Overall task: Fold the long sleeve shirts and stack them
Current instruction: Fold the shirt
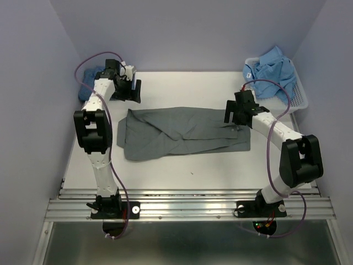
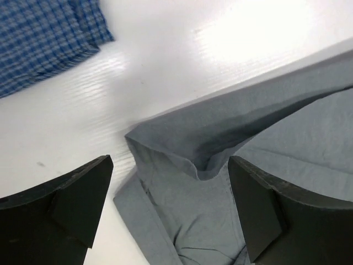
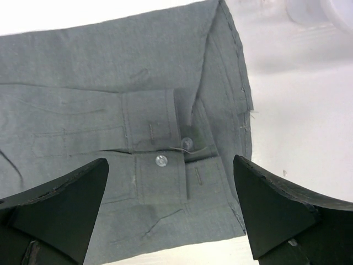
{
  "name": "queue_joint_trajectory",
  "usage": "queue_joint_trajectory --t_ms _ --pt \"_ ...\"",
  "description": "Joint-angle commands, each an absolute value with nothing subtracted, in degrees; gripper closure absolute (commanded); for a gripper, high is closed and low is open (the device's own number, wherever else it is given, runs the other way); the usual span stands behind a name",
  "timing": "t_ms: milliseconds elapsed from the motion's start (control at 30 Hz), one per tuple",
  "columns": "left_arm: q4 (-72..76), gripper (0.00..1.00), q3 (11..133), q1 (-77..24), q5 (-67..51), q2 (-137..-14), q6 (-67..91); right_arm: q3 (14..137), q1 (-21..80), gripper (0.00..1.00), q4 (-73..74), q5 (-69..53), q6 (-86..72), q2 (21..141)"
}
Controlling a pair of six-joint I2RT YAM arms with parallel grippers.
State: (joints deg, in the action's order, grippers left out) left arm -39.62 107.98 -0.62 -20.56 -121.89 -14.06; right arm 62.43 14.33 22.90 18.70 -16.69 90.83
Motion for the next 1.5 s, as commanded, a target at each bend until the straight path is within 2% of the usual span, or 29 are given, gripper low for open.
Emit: queue_joint_trajectory --t_ms 0,167,267,333,467,667,833,967,1033,1067,1133,1167,1267,1333,1400,1467 --pt "-40.61 0.01 113.03 -0.44 -15.83 -112.95 -8.27 65.74 14.68 0.0 20.83 16.96 -16.08 92.28" --pt "-33.43 0.01 105.84 -1.49 -18.44 -104.95 1.91 66.53 14.68 0.0 18.38 13.11 -14.86 94.83" --pt "-22.53 0.01 90.5 -4.03 -26.52 -98.98 7.81 66.62 14.68 0.0 14.95 6.0 -12.84 95.97" --pt "-17.69 0.01 85.02 -6.5 -27.94 -96.51 11.59 66.27 14.68 0.0 10.91 1.24 -11.34 96.94" --pt "-13.45 0.01 76.31 -9.75 -26.2 -97.9 15.64 68.81 14.68 0.0 8.88 2.28 -11.16 102.73" --pt "-5.2 0.01 72.33 -13.97 -26.28 -105.9 19.07 71.37 14.68 0.0 11.51 0.53 -13.53 111.44" --pt "-5.0 0.01 79.7 -13.89 -25.84 -115.73 19.07 63.83 14.68 0.0 13.88 0.97 -18.8 108.64" --pt "-8.78 0.01 89.72 -14.32 -27.59 -125.05 18.81 53.02 15.21 0.0 16.96 -2.62 -20.83 100.04" --pt "-12.72 0.01 102.67 -15.72 -29.61 -134.07 18.37 47.41 18.35 0.0 20.55 -5.78 -21.7 90.32" --pt "-14.14 0.01 106.83 -16.52 -29.88 -134.12 18.02 45.89 19.67 0.0 20.57 -7.02 -21.88 90.26" --pt "-17.56 0.01 116.31 -19.67 -30.06 -141.74 17.58 41.67 22.14 0.0 23.28 -12.36 -22.76 83.34" --pt "-21.06 0.01 126.98 -20.82 -30.41 -147.16 17.49 40.36 24.24 0.0 24.25 -14.48 -23.37 81.49" --pt "-21.46 0.01 143.2 -24.42 -33.64 -154.14 19.58 34.99 28.54 0.0 24.35 -21.17 -26.53 76.04" --pt "-11.33 0.01 143.09 -25.48 -36.02 -156.36 26.14 32.01 31.01 0.0 22.95 -23.8 -28.2 74.54" --pt "-3.03 0.01 138.02 -25.58 -38.22 -155.66 31.35 30.85 34.26 0.0 20.58 -25.13 -29.26 74.62" --pt "2.34 0.01 138.24 -25.66 -36.92 -156.87 35.75 29.98 36.64 0.0 17.25 -27.85 -29.97 75.14"
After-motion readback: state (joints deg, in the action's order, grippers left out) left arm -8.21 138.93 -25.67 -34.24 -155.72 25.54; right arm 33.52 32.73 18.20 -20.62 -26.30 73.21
